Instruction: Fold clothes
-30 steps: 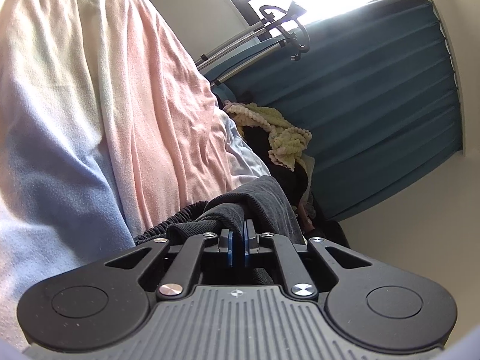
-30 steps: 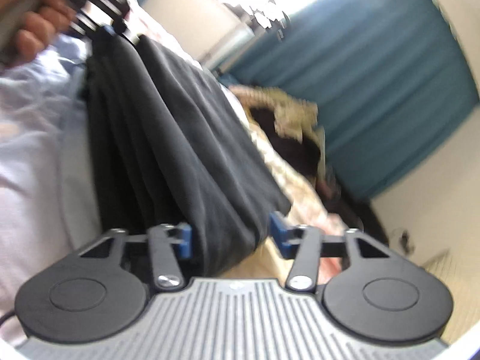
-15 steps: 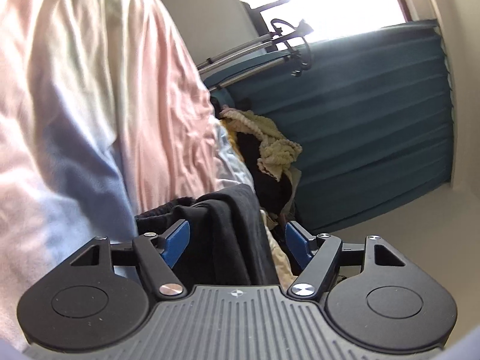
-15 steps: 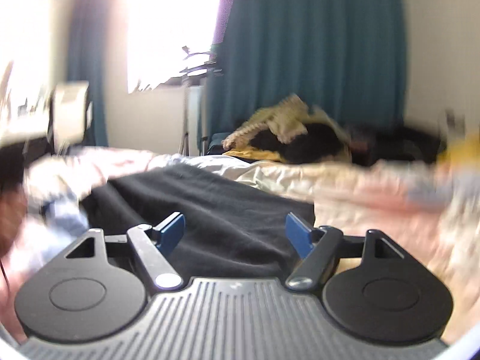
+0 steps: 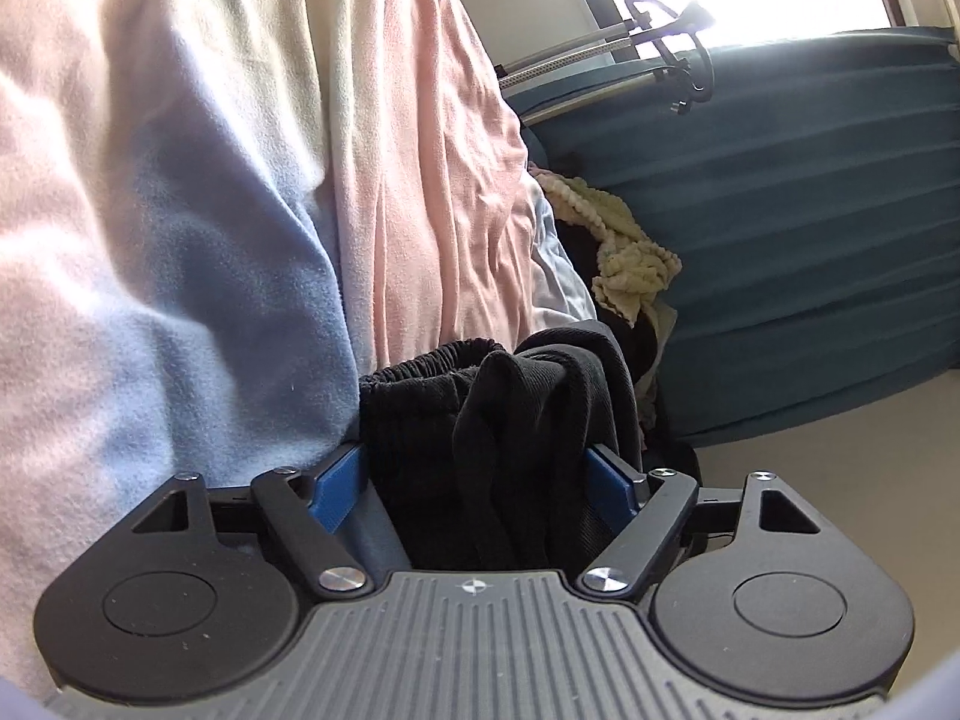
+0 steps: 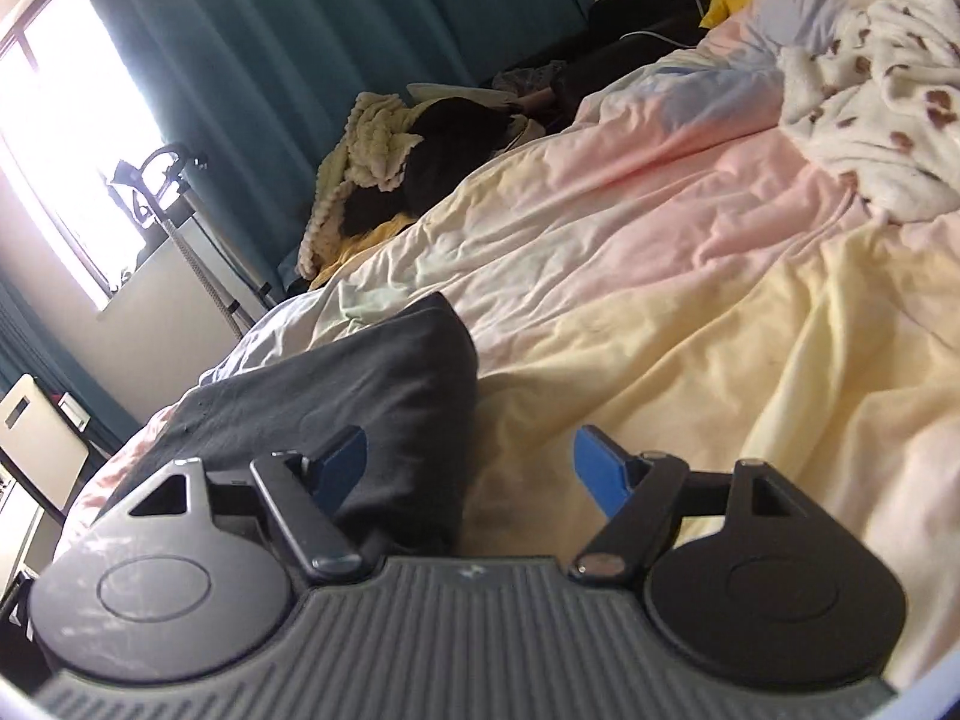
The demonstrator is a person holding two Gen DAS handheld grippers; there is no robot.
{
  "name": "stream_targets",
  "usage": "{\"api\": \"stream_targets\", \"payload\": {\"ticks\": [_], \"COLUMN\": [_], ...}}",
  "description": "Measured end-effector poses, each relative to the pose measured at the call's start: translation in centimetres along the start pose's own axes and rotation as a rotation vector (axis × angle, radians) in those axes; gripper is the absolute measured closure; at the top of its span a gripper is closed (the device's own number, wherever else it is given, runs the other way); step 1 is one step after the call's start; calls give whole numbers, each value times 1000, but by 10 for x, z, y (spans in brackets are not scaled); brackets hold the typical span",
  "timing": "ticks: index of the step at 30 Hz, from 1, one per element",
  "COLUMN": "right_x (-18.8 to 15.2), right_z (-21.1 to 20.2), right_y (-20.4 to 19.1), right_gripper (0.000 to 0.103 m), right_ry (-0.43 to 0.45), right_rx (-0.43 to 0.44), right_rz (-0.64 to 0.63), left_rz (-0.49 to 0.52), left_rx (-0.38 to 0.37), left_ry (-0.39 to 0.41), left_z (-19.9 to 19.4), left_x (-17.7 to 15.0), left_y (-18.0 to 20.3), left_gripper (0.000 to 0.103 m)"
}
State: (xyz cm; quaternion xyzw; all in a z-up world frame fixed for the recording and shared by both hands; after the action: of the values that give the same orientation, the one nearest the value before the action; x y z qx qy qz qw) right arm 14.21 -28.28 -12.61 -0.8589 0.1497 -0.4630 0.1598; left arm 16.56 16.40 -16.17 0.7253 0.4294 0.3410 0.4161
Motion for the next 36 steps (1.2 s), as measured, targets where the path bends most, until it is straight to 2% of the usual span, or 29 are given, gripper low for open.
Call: {"api": "stream_targets", "payload": {"ticks": [5,11,14,17,19,22,24,26,28,31,34,35,36], "right_x": [3,2,10,29,33,10,-21,-55,-83,-110,-116,-113,-110], "right_z": [22,37,33,12,-5,-26,-31,-28,-17,5,28,31,34], "right_y": [-1,9,9,-26,-67,-138,-173,-198,-215,-229,-232,-231,-230], "right_gripper": [26,26,26,26,26,20,19,19,19,18,20,26,46], "right_ry": [-24,-35,18,151,222,236,193,167,113,83,68,64,59], "right_rx": [49,66,57,98,173,341,393,376,362,270,178,173,177], "right_rz": [31,121,121,-95,-298,-602,-798,-1001,-1137,-1288,-1335,-1313,-1280], "left_rz": [37,170,159,118,102,91,93,94,90,90,91,82,58], "left_rx": [-12,-113,-155,-177,-199,-228,-232,-238,-251,-270,-269,-265,-265], "left_ry": [-16,-42,-54,-55,-56,-63,-66,-68,-74,-83,-85,-86,-89], "left_z": [7,8,10,11,10,8,9,10,11,11,11,12,10], "left_x": [2,-5,-5,-4,-3,-2,-2,-3,-3,-3,-2,-2,-1], "left_y": [13,46,52,51,51,55,55,56,58,61,62,61,59], "left_gripper": [11,11,10,10,10,10,10,10,10,10,10,10,10]}}
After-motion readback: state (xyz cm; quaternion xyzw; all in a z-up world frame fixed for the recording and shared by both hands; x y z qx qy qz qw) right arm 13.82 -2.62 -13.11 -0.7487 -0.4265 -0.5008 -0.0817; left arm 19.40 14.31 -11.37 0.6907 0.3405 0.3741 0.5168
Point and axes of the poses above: each gripper's, at about its wrist camera, not at the fingertips, and z roughly the way its jaws point, y to its right, x to its top, the point moved 7 cm from there along z, roughly the way its jaws point, and after that the axes turned 8 degrees about -z, right-handed, at the moved point
